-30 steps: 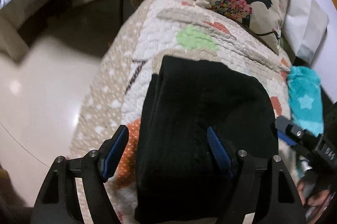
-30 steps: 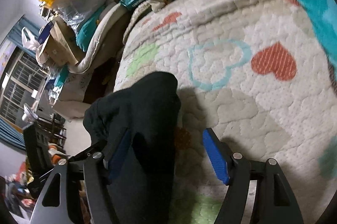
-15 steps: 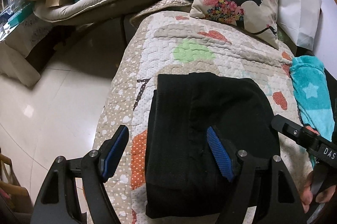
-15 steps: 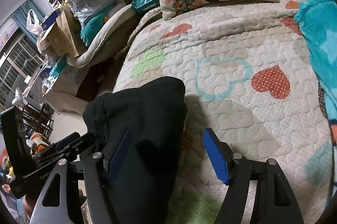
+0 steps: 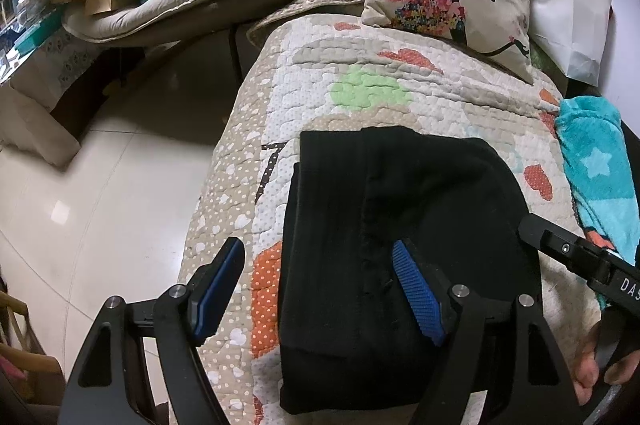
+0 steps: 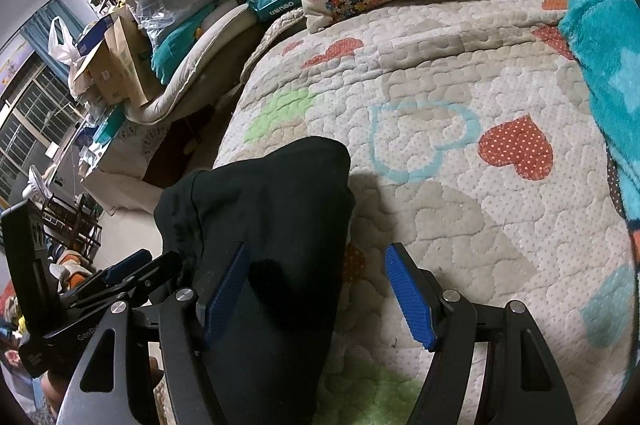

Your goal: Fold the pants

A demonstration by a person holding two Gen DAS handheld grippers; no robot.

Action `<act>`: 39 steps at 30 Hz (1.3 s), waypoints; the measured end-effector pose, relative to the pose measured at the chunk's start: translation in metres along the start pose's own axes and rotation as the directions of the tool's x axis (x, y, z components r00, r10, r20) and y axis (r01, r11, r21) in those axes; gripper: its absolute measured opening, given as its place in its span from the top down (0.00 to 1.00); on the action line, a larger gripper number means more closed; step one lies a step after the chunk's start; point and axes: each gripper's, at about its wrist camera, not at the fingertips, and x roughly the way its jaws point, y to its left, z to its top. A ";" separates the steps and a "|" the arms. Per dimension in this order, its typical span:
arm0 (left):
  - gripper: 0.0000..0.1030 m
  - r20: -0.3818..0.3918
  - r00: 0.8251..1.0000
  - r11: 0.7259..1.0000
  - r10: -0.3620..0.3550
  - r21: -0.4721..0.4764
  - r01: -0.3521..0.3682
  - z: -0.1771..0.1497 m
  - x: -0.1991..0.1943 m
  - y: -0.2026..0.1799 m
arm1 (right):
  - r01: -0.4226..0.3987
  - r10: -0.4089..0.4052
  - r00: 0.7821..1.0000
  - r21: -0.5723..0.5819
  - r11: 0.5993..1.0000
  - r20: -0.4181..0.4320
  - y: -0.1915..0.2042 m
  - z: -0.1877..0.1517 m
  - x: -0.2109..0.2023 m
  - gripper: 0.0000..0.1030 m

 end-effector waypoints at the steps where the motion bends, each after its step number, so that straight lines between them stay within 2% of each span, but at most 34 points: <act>1: 0.26 0.001 1.000 1.000 0.002 0.002 -0.002 0.000 0.000 -0.001 | 0.001 -0.001 1.000 -0.001 1.000 -0.001 0.000 0.000 0.000 0.27; 9: 0.26 0.017 1.000 1.000 0.020 0.019 -0.020 0.000 -0.002 -0.002 | 0.002 -0.002 1.000 -0.002 1.000 -0.007 0.001 -0.002 0.002 0.27; 16: 0.26 -0.008 1.000 1.000 0.010 0.001 -0.010 -0.001 0.003 0.001 | 0.003 -0.003 1.000 -0.003 1.000 -0.014 0.001 -0.003 0.005 0.26; 21: 0.26 -0.070 0.996 0.995 -0.056 -0.085 0.050 -0.002 0.019 0.015 | -0.005 0.005 1.000 0.009 1.000 -0.024 -0.001 -0.003 0.008 0.26; 24: 0.26 -0.107 0.987 0.985 -0.119 -0.141 0.103 -0.005 0.031 0.021 | -0.020 0.021 0.999 0.024 1.000 -0.036 -0.004 -0.003 0.014 0.25; 28: 0.20 -0.145 0.973 0.973 -0.178 -0.173 0.153 -0.008 0.045 0.020 | -0.047 0.051 0.997 0.068 0.997 -0.060 -0.008 0.000 0.025 0.23; 32: 0.20 -0.149 0.965 0.960 -0.216 -0.210 0.183 -0.008 0.050 0.022 | -0.086 0.094 0.992 0.095 0.992 -0.085 -0.010 0.003 0.034 0.23; 33: 0.24 -0.145 0.963 0.957 -0.229 -0.213 0.195 -0.008 0.050 0.022 | -0.093 0.102 0.991 0.098 0.991 -0.089 -0.009 0.003 0.036 0.23; 34: 0.38 -0.136 0.955 0.948 -0.264 -0.220 0.231 -0.008 0.049 0.022 | -0.102 0.111 0.989 0.102 0.990 -0.094 -0.009 0.004 0.037 0.23; 35: 0.47 -0.130 0.951 0.942 -0.282 -0.224 0.249 -0.008 0.047 0.022 | -0.116 0.127 0.987 0.109 0.987 -0.101 -0.009 0.005 0.039 0.23; 36: 0.50 -0.124 0.945 0.936 -0.303 -0.228 0.270 -0.008 0.045 0.023 | -0.130 0.143 0.984 0.116 0.985 -0.106 -0.008 0.005 0.041 0.26; 38: 0.59 -0.117 0.939 0.926 -0.323 -0.242 0.288 -0.009 0.044 0.025 | -0.170 0.186 0.975 0.135 0.976 -0.121 -0.005 0.005 0.044 0.40; 39: 0.61 -0.113 0.935 0.918 -0.338 -0.259 0.300 -0.009 0.044 0.027 | -0.170 0.188 0.974 0.139 0.976 -0.123 -0.002 0.006 0.044 0.42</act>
